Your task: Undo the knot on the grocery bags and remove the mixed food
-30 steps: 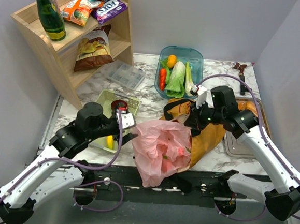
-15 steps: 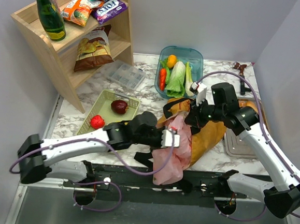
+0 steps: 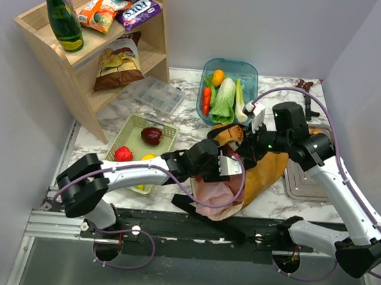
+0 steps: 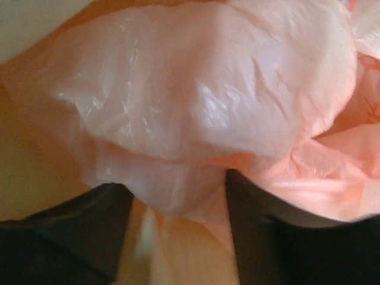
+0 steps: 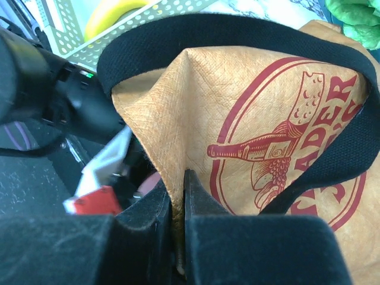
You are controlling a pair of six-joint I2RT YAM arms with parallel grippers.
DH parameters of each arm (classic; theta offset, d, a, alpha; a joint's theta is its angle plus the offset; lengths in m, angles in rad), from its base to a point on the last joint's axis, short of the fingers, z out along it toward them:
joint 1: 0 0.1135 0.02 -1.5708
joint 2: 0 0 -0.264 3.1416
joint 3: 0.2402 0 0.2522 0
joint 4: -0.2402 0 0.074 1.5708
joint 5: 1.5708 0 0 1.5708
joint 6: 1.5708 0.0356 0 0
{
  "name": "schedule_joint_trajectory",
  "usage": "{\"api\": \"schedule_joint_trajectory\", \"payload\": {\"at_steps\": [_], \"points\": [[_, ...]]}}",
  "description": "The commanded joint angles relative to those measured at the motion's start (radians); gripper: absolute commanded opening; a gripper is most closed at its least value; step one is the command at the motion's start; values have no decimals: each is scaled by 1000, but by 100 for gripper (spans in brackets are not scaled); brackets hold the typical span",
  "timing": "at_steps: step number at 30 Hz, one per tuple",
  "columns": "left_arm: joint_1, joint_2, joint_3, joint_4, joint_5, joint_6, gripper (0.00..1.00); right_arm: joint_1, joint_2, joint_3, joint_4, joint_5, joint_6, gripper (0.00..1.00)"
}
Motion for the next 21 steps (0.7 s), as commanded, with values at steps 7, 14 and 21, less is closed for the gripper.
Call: {"api": "schedule_joint_trajectory", "payload": {"at_steps": [7, 14, 21], "points": [[13, -556, -116, -228, 339, -85, 76, 5, -19, -40, 54, 65, 33, 1], [-11, -665, -207, -485, 458, 176, 75, 5, -4, -47, 83, 42, 49, 1], [-175, -565, -316, -315, 250, 337, 75, 5, 10, -44, 85, 34, 63, 1]]}}
